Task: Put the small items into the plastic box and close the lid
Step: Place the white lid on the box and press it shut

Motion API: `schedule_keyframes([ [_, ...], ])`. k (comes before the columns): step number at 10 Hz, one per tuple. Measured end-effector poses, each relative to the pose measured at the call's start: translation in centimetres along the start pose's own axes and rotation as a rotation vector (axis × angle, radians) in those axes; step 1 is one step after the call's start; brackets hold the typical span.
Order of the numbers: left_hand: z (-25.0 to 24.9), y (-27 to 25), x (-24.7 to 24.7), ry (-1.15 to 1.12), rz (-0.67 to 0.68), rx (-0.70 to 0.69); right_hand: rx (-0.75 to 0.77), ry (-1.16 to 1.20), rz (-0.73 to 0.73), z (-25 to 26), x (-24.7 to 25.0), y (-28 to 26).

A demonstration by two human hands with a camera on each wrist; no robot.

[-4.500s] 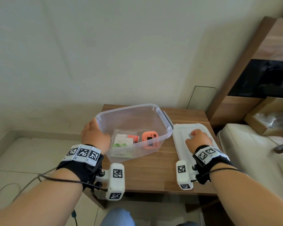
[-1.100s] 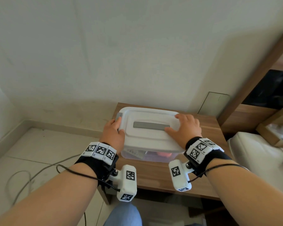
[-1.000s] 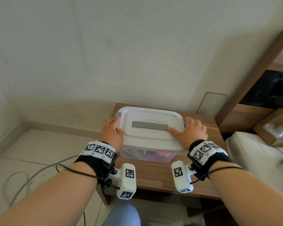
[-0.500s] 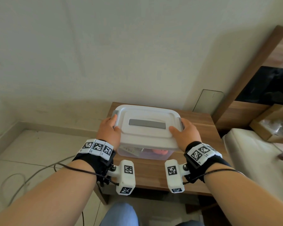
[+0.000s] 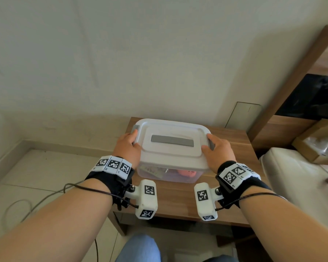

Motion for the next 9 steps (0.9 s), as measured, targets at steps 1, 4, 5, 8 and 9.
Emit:
schedule_keyframes([
  [1, -0.5, 0.7, -0.4, 0.018, 0.032, -0.019, -0.005, -0.007, -0.009, 0.0, 0.2, 0.8],
  [4, -1.4, 1.7, -2.0, 0.074, 0.052, -0.065, 0.014, -0.042, -0.021, -0.4, 0.4, 3.2],
  [5, -1.6, 2.0, -2.4, 0.107, 0.075, -0.081, 0.02, -0.037, -0.021, -0.3, 0.4, 3.6],
  [8, -2.1, 2.3, -2.1, 0.146, 0.141, -0.096, -0.007, -0.035, -0.045, -0.4, 0.8, 3.8],
  [9, -2.8, 2.6, -1.4, 0.104, 0.111, -0.067, -0.073, 0.034, -0.087, -0.6, 1.7, 4.0],
])
Point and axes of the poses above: each hand's wrist, its own y-axis towards the middle knuckle, its own x-axis out of the back of the hand, z = x × y, the point moved 5 cm from there along y, towards the middle knuckle, and after that the axes turned 15 degrees about -z, right-handed, at the moved point
